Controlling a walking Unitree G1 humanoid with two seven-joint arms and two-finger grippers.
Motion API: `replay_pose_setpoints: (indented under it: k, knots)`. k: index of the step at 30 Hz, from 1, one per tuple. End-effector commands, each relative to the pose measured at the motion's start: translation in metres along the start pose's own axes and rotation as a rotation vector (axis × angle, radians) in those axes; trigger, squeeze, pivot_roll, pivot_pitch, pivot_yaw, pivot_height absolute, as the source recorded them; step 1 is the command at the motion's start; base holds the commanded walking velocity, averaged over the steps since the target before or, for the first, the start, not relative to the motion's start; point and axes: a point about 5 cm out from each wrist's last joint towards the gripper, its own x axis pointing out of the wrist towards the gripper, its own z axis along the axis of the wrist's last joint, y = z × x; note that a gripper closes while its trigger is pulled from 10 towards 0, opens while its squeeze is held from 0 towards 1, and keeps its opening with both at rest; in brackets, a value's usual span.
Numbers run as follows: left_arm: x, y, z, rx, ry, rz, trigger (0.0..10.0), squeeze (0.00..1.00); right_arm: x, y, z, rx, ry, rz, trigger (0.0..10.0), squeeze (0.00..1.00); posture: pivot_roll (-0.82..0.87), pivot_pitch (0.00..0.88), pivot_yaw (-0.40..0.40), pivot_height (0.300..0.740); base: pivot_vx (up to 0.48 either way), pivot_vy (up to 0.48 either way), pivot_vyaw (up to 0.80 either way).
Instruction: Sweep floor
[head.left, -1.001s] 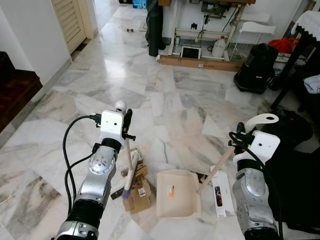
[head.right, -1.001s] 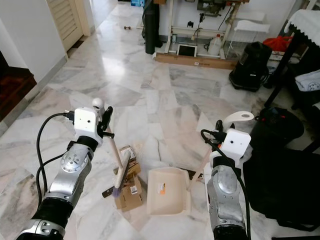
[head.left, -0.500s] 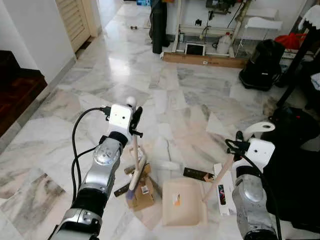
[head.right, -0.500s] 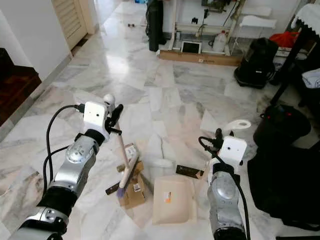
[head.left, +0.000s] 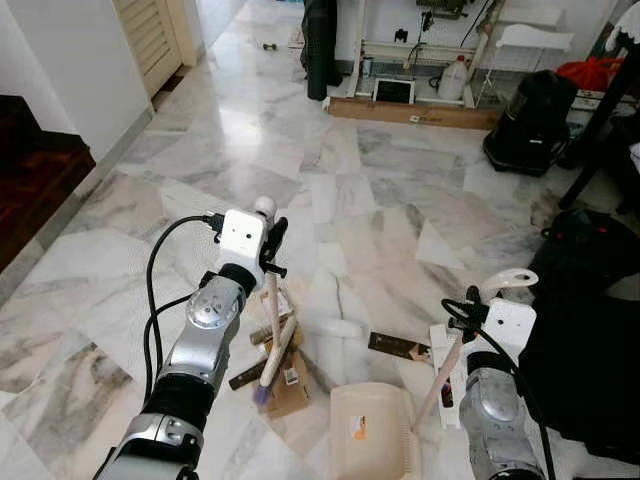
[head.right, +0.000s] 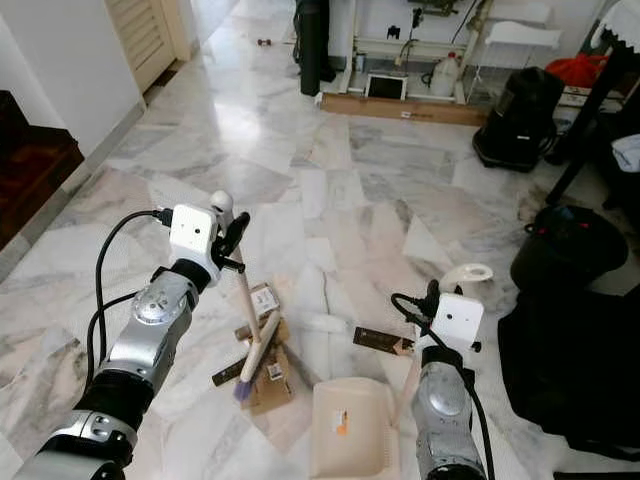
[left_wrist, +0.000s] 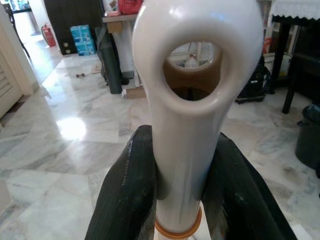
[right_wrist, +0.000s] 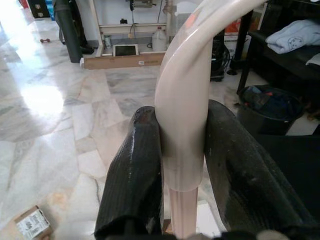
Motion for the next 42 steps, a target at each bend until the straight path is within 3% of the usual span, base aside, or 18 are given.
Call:
replay_pose_setpoints:
  k: [1,15,22,25,33,42]
  knots:
    - [-0.001,0.001,0.000,0.018,0.003,-0.008,10.0,0.00,0.000,-0.002,0.002,-0.011,-0.022,-0.003,10.0,0.00,0.07,0.113,0.000,0.740,0.000,0.000,0.00]
    - [0.006,-0.002,0.002,-0.021,0.025,-0.050,10.0,0.00,-0.007,0.002,-0.014,0.001,0.023,-0.040,10.0,0.00,0.09,0.109,0.016,0.740,0.000,0.000,0.00]
    - [0.005,0.000,-0.005,-0.063,0.095,-0.059,10.0,0.00,-0.006,0.002,-0.014,0.004,0.016,-0.046,10.0,0.00,0.09,0.115,0.017,0.740,0.000,0.000,0.00]
    - [0.009,0.009,-0.012,-0.164,0.172,-0.020,10.0,0.00,-0.005,0.004,-0.013,0.007,0.008,-0.042,10.0,0.00,0.09,0.122,0.016,0.740,0.000,0.000,0.00]
    - [0.012,0.017,-0.010,-0.273,0.184,0.020,10.0,0.00,-0.002,0.000,-0.011,0.001,-0.007,-0.050,10.0,0.00,0.09,0.130,0.009,0.740,0.000,0.000,0.00]
    - [0.020,0.012,-0.002,-0.456,0.172,0.051,10.0,0.00,0.001,0.002,-0.009,-0.003,-0.012,-0.041,10.0,0.00,0.09,0.136,-0.001,0.740,0.000,0.000,0.00]
